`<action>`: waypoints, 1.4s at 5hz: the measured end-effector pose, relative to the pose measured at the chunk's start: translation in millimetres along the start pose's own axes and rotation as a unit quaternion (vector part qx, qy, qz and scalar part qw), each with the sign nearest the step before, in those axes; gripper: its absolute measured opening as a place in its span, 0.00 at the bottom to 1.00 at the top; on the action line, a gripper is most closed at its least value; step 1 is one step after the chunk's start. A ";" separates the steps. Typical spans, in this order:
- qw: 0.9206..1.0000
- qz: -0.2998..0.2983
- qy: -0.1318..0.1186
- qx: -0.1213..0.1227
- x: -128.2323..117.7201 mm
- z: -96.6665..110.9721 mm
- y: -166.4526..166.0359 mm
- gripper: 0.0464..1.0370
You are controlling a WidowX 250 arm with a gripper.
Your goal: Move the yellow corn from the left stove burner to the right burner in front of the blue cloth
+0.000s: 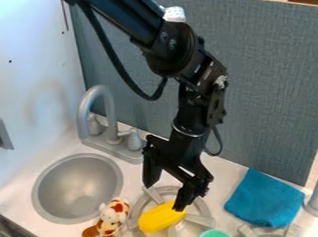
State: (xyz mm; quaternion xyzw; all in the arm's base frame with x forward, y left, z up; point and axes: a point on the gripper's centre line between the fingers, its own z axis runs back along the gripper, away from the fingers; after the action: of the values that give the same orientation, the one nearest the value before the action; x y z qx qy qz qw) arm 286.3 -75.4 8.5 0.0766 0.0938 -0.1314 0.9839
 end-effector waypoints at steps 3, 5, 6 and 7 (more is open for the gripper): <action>0.999 -0.030 0.017 -0.023 16.4 -34.4 7.5 0.96; 0.996 -0.055 0.058 -0.025 39.6 -79.4 2.6 0.96; 0.994 -0.062 0.082 -0.028 46.4 -96.1 1.8 0.96; 0.994 -0.047 0.096 -0.021 47.6 -97.3 3.6 0.92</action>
State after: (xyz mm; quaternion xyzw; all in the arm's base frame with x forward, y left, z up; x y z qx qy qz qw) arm 316.4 -66.5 -95.2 0.0638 0.1941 -0.1675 0.9645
